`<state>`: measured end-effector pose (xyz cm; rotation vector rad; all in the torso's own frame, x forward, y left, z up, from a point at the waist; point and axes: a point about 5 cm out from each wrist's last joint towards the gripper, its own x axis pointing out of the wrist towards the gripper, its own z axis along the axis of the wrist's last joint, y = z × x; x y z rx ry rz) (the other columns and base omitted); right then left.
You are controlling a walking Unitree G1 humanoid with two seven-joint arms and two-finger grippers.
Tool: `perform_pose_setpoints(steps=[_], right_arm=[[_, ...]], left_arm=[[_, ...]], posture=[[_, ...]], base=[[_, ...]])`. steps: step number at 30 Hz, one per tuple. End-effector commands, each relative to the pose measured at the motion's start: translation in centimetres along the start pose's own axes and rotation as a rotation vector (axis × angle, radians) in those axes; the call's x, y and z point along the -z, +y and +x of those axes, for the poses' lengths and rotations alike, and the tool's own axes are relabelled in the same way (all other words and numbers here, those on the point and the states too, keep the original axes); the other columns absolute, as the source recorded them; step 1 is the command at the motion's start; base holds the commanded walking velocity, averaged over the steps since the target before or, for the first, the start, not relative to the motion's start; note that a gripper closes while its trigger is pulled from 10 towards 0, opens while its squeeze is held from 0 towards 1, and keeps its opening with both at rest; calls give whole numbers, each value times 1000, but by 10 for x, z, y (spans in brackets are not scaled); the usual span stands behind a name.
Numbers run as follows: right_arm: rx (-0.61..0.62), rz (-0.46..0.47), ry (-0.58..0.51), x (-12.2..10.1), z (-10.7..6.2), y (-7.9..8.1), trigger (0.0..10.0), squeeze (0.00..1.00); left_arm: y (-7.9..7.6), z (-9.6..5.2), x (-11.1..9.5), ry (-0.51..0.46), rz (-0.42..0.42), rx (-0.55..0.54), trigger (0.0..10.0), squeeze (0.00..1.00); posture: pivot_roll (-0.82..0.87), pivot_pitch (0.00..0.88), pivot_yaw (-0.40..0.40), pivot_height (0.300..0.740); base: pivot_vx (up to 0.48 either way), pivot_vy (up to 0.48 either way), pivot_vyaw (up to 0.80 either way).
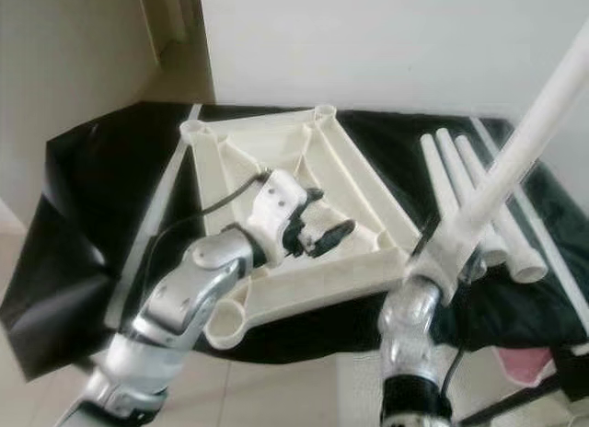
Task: Building children table
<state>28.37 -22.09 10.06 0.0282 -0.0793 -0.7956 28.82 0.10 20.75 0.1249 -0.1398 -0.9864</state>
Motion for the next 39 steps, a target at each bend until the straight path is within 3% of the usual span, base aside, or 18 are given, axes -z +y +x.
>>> perform_pose_setpoints(steps=[1,9,10,13,14,19,36,37,38,39], right_arm=[[1,9,6,1,3,-4,10000,1000],[-41,20,-50,-9,10,-5,10000,1000],[-77,3,-81,-14,14,-6,10000,0],[-188,-10,-157,-26,21,-5,10000,0],[-222,-2,-190,-33,25,-7,0,0],[-275,-42,-240,-41,31,-15,0,0],[-352,-57,-169,-40,42,-18,0,0],[-365,-79,-160,-39,42,-17,4588,0],[-365,-79,-160,-39,42,-17,4588,0],[-389,-110,-152,-38,42,-16,10000,0]], left_arm=[[1,1,-3,-1,10,-16,10000,0],[0,2,-3,-2,8,-13,10000,0],[-1,2,-3,-2,9,-11,10000,0],[-2,3,-3,-4,9,-8,10000,0],[-2,3,-4,-6,7,-7,10000,0],[-5,5,-5,-15,-2,-4,10000,0],[-3,4,-4,-5,1,-13,10000,0],[-3,4,-2,8,8,-11,10000,0],[-3,4,-2,8,8,-11,10000,0],[-2,3,2,30,27,-8,10000,0]], posture=[[-56,27,12,740],[-61,30,14,740],[-63,30,15,740],[-67,29,16,740],[-71,30,14,740],[-74,31,6,740],[-71,30,10,740],[-71,30,10,740],[-71,30,10,740],[-70,27,11,740]], base=[[0,0,0],[0,0,0],[0,0,0],[0,0,0],[0,0,0],[0,0,0],[0,0,0],[0,0,0],[0,0,0],[0,0,0]])
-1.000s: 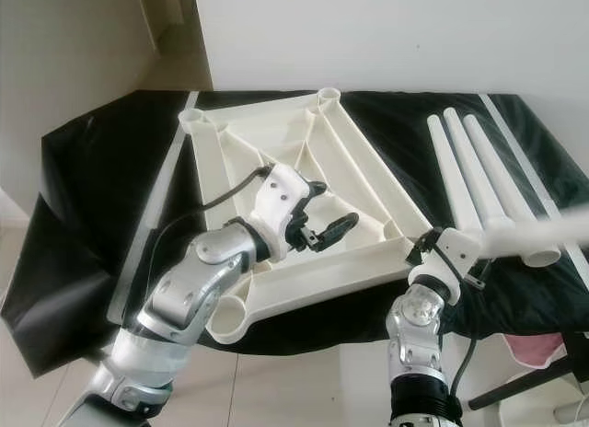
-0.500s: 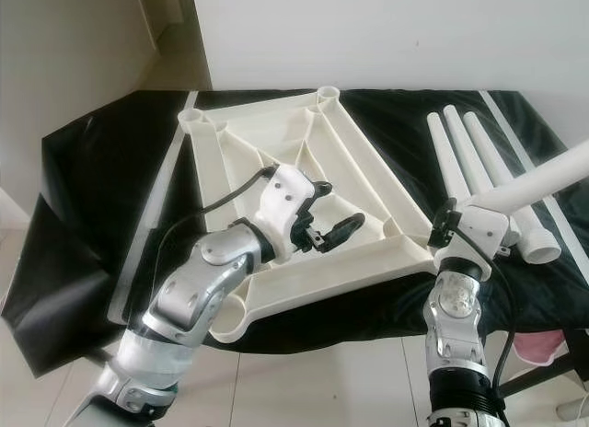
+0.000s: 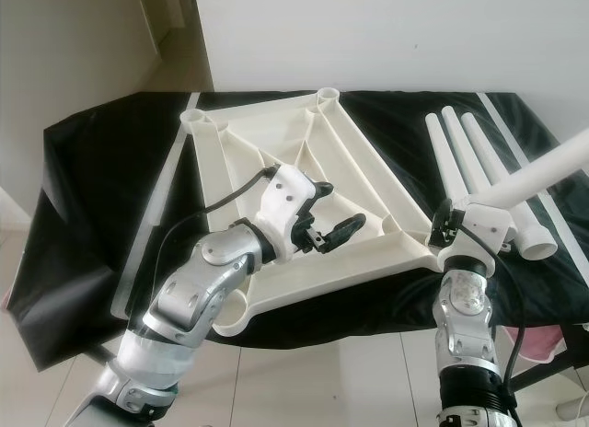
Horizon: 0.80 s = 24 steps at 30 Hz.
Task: Building children table
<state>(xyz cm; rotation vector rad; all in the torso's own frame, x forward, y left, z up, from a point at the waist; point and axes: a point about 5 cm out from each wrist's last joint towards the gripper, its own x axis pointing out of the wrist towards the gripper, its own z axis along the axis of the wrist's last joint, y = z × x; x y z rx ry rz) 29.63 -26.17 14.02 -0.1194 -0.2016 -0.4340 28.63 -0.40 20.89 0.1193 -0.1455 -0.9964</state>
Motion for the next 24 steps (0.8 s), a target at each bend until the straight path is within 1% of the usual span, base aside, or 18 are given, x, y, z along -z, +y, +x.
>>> perform_pose_setpoints(steps=[1,2,3,7,8,11,12,15,16,17,18,19,21,22,23,24], right_arm=[[-54,-46,36,3,2,2,10000,0],[-54,-46,36,3,2,2,10000,0],[-81,-68,54,4,3,4,10000,0],[-115,-80,72,3,4,7,10000,0],[-140,-88,80,1,7,7,10000,0],[-159,-91,83,-1,8,7,10000,0],[-168,-83,82,-2,9,7,10000,0],[-173,-78,81,-3,10,7,10000,0],[-179,-77,84,-4,10,7,10000,0],[-194,-82,84,-4,11,9,10000,0],[-194,-82,84,-4,11,9,10000,0],[-201,-83,85,-4,11,10,10000,0],[-210,-84,83,-5,10,13,10000,0],[-210,-84,83,-5,10,13,10000,0],[-214,-82,82,-7,10,13,10000,0],[-214,-82,82,-7,10,13,10000,0]], left_arm=[[4,-1,8,64,42,-16,10000,0],[4,-1,8,64,42,-16,10000,0],[5,-1,11,86,49,-16,10000,0],[7,-2,14,107,54,-21,10000,0],[8,-2,16,118,54,-22,10000,0],[8,-3,20,136,55,-20,10000,0],[7,-4,25,164,73,-17,10000,0],[7,-4,29,184,87,-15,10000,0],[7,-5,34,218,111,-13,10000,0],[8,-8,54,336,204,-26,10000,0],[8,-8,54,336,204,-26,10000,0],[9,-10,62,383,250,-33,10000,0],[14,-12,73,458,303,-66,10000,0],[14,-12,73,458,303,-66,10000,0],[17,-13,76,488,317,-79,10000,0],[17,-13,76,488,317,-79,10000,0]], posture=[[-73,28,12,740],[-73,28,12,740],[-73,28,11,740],[-73,27,11,740],[-74,25,9,740],[-72,22,7,740],[-72,22,7,740],[-72,22,7,740],[-72,22,7,740],[-71,22,4,740],[-71,22,4,740],[-70,23,3,740],[-69,28,3,740],[-69,28,3,740],[-70,29,4,740],[-70,29,4,740]], base=[[0,0,0],[0,0,0],[0,0,0],[0,0,0],[0,0,0],[0,0,0],[0,0,0],[0,0,0],[0,0,0],[0,0,0],[0,0,0],[0,0,0],[0,0,0],[0,0,0],[0,0,0],[0,0,0]])
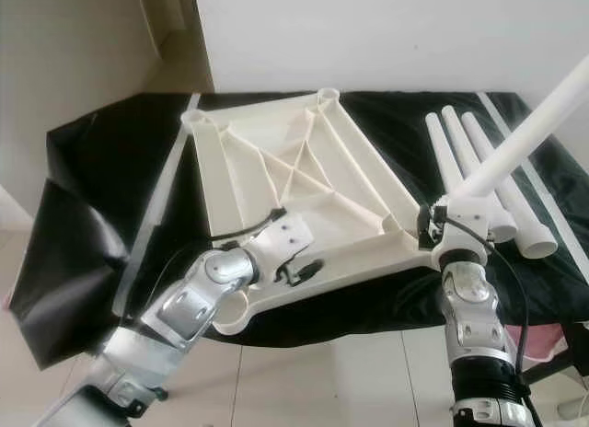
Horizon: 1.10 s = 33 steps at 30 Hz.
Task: Building children table
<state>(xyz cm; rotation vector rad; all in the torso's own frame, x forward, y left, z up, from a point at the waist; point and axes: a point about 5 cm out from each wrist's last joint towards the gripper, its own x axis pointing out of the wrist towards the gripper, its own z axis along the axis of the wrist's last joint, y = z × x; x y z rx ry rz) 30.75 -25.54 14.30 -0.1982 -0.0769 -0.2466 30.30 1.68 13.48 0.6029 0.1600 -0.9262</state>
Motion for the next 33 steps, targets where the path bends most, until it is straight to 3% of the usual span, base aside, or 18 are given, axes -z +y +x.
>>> perform_pose_setpoints(steps=[1,9,12,14,17,25,29,33], right_arm=[[-16,14,-16,-8,2,3,10000,0],[-2,34,-27,-14,4,0,10000,0],[1,38,-27,-15,4,-1,10000,0],[3,41,-24,-14,5,-1,10000,0],[3,40,-19,-14,4,-1,10000,0],[-5,43,-1,-11,2,1,10000,0],[-34,46,37,-6,-1,5,10000,0],[-65,40,71,-1,-4,8,10000,0]], left_arm=[[8,2,7,67,27,-109,10000,0],[16,-3,27,183,102,-139,10000,0],[21,-8,35,219,171,-105,10000,0],[24,-15,45,270,275,-23,10000,0],[26,-20,52,312,327,34,10000,0],[36,-30,68,404,384,67,10000,0],[56,-47,86,526,458,34,10000,0],[67,-59,96,608,449,-10,10000,0]], posture=[[-71,33,4,740],[-73,41,9,740],[-66,44,7,740],[-65,47,9,740],[-65,50,10,740],[-72,53,14,740],[-75,57,13,740],[-75,59,14,740]], base=[[0,0,0],[0,0,0],[0,0,0],[0,0,0],[0,0,0],[0,0,0],[0,0,0],[0,0,0]])
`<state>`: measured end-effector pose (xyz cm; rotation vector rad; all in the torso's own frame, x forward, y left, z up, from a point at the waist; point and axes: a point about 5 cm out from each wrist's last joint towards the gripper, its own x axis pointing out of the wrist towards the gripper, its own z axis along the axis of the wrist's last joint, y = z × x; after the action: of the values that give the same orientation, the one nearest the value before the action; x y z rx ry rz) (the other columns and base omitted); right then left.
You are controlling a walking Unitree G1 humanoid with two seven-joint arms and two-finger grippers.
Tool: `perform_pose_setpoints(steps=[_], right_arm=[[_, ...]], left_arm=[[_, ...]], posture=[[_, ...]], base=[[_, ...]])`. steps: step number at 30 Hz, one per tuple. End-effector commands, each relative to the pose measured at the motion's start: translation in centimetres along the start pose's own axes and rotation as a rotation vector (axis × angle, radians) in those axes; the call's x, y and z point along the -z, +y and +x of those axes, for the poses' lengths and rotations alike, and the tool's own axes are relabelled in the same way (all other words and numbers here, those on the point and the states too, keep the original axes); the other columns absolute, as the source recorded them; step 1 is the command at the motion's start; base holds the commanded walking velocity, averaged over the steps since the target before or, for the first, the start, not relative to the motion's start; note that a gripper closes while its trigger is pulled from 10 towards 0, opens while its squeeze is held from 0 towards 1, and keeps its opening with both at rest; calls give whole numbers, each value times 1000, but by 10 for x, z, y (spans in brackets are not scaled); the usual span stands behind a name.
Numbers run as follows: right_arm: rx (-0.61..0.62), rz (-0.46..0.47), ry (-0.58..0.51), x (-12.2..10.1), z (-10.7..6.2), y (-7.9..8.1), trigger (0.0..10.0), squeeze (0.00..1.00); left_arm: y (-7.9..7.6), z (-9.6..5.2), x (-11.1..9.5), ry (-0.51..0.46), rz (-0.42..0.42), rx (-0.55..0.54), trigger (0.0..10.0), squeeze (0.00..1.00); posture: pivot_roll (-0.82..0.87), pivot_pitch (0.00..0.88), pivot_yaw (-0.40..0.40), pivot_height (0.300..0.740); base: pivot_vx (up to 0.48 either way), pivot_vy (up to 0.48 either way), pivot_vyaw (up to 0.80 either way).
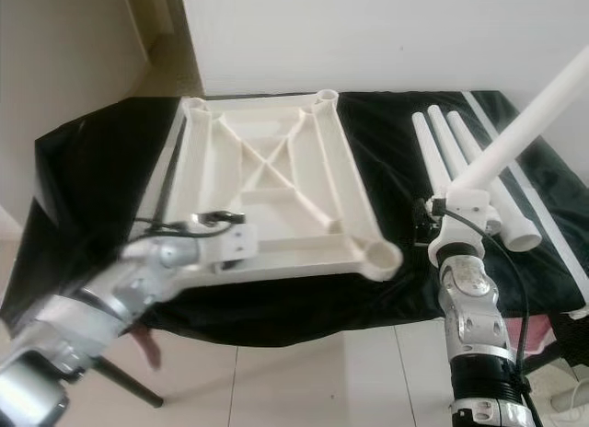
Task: Building children table
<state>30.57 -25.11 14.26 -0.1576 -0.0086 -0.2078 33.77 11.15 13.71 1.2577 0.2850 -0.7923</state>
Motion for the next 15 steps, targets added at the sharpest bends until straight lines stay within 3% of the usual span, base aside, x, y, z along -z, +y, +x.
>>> perform_pose_setpoints(steps=[1,3,5,6,8,9,11,13,15], right_arm=[[-32,-2,15,2,-1,6,10000,0],[-39,-7,24,3,-1,7,10000,0],[-58,-10,49,5,-2,8,10000,0],[-58,-10,49,5,-2,8,10000,0],[-82,-24,69,7,-3,9,10000,0],[-82,-24,69,7,-3,9,10000,0],[-114,-44,100,10,-4,10,10000,0],[-114,-44,100,10,-4,10,10000,0],[-162,-88,119,10,-7,12,10000,0]], left_arm=[[-28,2,32,154,-83,101,10000,0],[-30,1,29,133,-118,112,10000,0],[-40,1,-2,-37,-260,158,10000,0],[-40,1,-2,-37,-260,158,10000,0],[-44,-2,-36,-209,-352,188,10000,0],[-44,-2,-36,-209,-352,188,10000,0],[-42,-6,-60,-320,-425,192,10000,0],[-42,-6,-60,-320,-425,192,10000,0],[-36,-9,-82,-410,-467,179,10000,0]], posture=[[-75,58,14,740],[-74,59,13,740],[-72,61,10,740],[-72,61,10,740],[-70,61,6,740],[-70,61,6,740],[-71,62,6,740],[-71,62,6,740],[-74,63,7,740]], base=[[0,0,0],[0,0,0],[0,0,0],[0,0,0],[0,0,0],[0,0,0],[0,0,0],[0,0,0],[0,0,0]])
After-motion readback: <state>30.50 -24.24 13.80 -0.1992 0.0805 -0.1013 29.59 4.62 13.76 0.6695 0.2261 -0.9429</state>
